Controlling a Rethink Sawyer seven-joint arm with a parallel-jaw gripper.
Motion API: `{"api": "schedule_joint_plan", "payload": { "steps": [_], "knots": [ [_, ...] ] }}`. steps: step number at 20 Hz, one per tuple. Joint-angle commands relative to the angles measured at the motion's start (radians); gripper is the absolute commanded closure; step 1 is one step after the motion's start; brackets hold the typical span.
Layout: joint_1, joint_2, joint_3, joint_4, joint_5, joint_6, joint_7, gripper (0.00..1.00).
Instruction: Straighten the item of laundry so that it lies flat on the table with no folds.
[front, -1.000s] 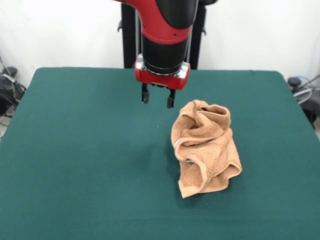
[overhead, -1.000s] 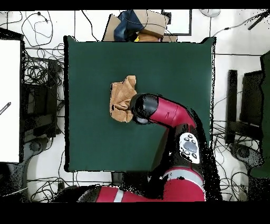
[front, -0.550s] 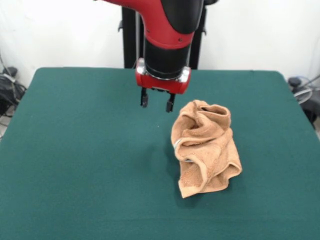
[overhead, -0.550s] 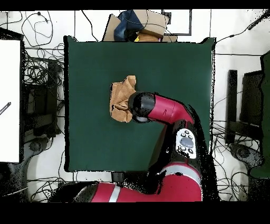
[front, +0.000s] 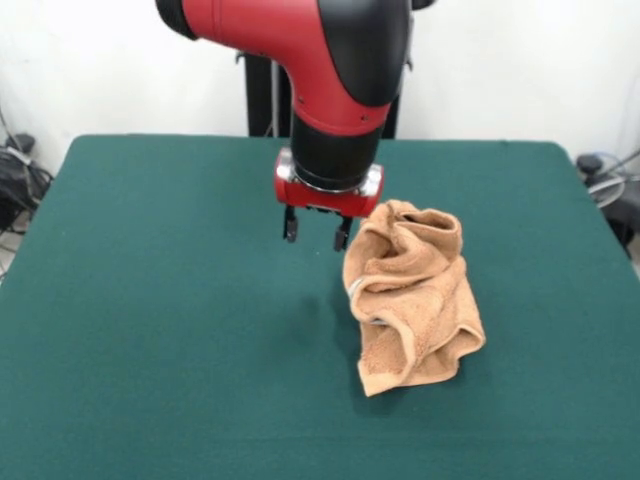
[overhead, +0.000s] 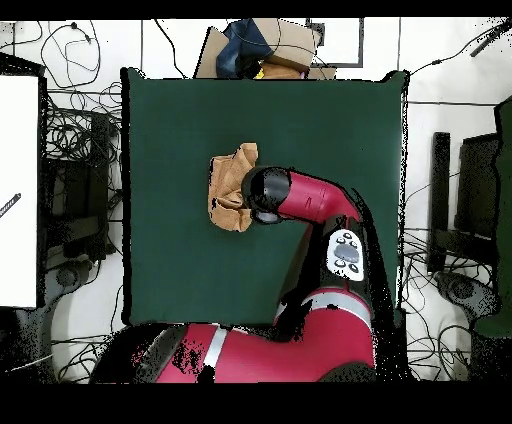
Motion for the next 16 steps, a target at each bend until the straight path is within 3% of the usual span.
{"api": "schedule_joint_plan", "payload": {
  "steps": [1,9,16],
  "knots": [
    [0.004,0.05,0.046,-0.023,0.003,-0.016,0.162,0.0],
    [0.021,0.018,0.03,-0.003,0.018,0.036,0.188,0.0],
    [0.039,0.051,0.032,-0.022,0.045,0.028,0.236,0.0]
  ]
}}
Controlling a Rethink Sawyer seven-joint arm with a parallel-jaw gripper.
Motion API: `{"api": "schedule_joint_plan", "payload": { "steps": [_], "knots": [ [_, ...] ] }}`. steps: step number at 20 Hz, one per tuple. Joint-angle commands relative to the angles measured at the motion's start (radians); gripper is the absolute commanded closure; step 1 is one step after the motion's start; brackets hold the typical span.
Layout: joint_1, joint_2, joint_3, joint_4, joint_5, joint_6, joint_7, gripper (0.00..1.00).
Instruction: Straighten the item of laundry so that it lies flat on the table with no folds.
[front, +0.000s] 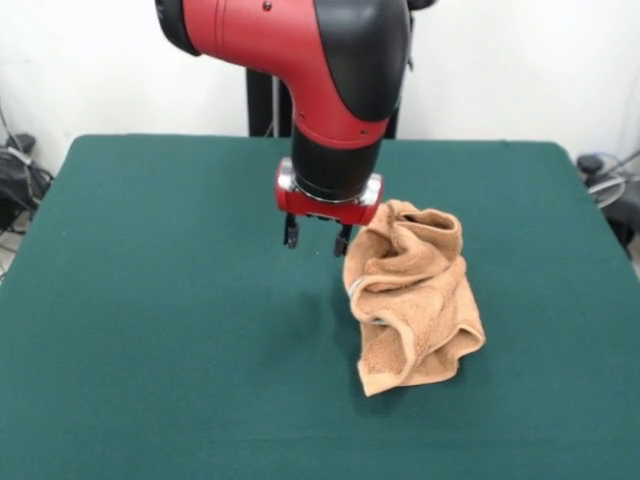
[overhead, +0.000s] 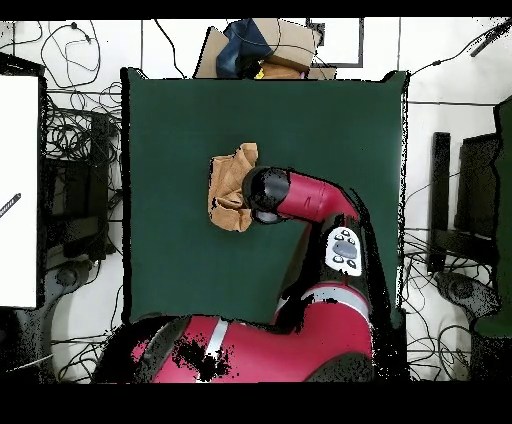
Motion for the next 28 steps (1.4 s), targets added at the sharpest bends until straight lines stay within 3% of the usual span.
{"api": "schedule_joint_plan", "payload": {
  "steps": [1,17,28],
  "knots": [
    [0.045,0.024,0.028,-0.014,0.047,0.037,0.245,0.0],
    [0.123,-0.015,-0.025,0.026,0.101,0.067,0.319,0.0],
    [0.179,0.007,-0.057,0.007,0.142,0.065,0.352,0.0]
  ]
}}
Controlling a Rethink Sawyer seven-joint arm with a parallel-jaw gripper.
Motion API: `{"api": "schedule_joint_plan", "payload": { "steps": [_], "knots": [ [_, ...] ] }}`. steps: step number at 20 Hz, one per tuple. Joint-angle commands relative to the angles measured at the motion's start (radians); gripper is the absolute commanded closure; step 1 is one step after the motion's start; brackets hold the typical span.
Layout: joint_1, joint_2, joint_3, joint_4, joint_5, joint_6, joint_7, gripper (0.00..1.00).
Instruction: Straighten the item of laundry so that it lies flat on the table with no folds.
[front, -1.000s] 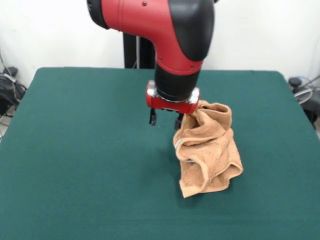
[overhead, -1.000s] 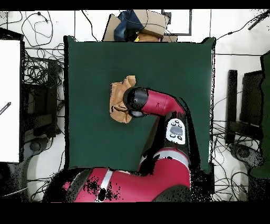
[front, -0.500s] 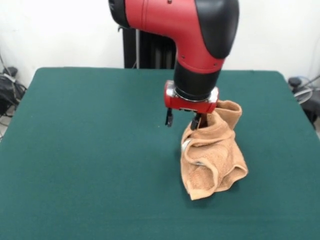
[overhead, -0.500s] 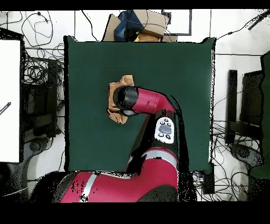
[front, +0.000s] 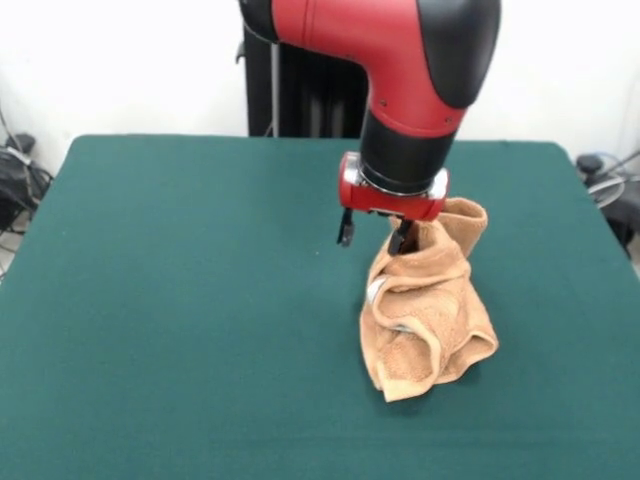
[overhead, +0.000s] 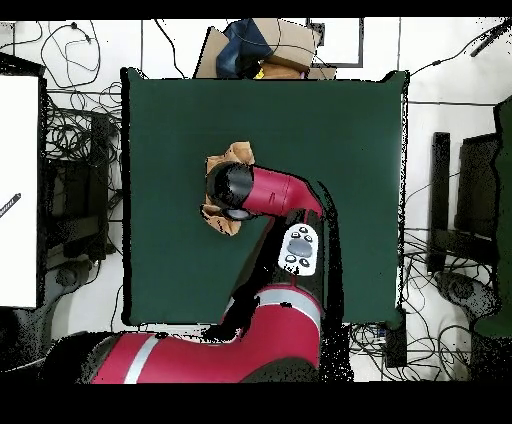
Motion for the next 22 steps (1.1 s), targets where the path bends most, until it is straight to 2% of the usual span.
{"api": "schedule_joint_plan", "payload": {
  "steps": [1,22],
  "knots": [
    [0.045,0.017,-0.004,0.014,0.068,0.067,0.332,0.0],
    [0.029,0.041,0.016,0.038,0.111,-0.004,0.279,0.0]
  ]
}}
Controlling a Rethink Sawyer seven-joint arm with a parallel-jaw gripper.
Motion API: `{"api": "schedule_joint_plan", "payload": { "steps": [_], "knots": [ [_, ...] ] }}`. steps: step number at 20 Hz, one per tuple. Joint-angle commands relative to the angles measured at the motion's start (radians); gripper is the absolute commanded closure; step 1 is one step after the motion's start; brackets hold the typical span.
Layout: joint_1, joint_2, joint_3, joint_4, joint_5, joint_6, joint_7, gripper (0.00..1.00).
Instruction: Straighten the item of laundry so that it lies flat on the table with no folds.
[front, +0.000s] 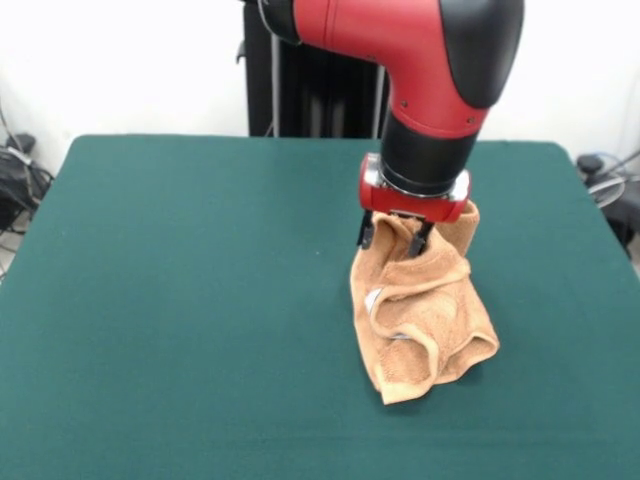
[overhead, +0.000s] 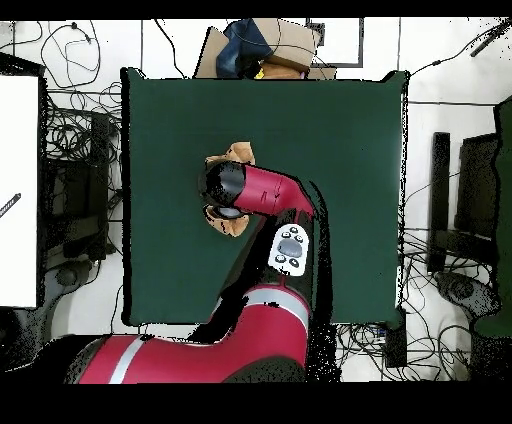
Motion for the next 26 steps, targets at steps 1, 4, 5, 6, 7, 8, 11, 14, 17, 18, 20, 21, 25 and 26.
{"api": "schedule_joint_plan", "payload": {
  "steps": [1,4,5,6,7,8,11,14,17,18,20,21,25,26],
  "knots": [
    [-0.003,0.034,0.027,0.04,0.05,-0.007,0.276,0.0],
    [-0.013,0.044,0.035,0.041,0.051,-0.024,0.268,0.0],
    [-0.015,0.047,0.036,0.037,0.051,-0.022,0.266,0.0],
    [-0.015,0.047,0.035,0.035,0.052,-0.017,0.266,0.0],
    [-0.013,0.047,0.033,0.033,0.052,-0.012,0.268,0.0],
    [-0.012,0.048,0.031,0.031,0.052,-0.012,0.27,0.0],
    [-0.019,0.053,0.036,0.037,0.052,-0.031,0.262,0.0],
    [-0.033,0.054,0.046,0.054,0.049,-0.056,0.246,0.0],
    [-0.047,0.047,0.06,0.08,0.046,-0.085,0.23,0.0],
    [-0.053,0.055,0.065,0.075,0.045,-0.092,0.226,0.0],
    [-0.063,0.064,0.072,0.067,0.043,-0.096,0.216,0.0],
    [-0.066,0.067,0.075,0.066,0.042,-0.098,0.212,0.0],
    [-0.076,0.082,0.086,0.056,0.041,-0.11,0.204,0.0],
    [-0.076,0.076,0.088,0.064,0.039,-0.115,0.203,0.0]
  ]
}}
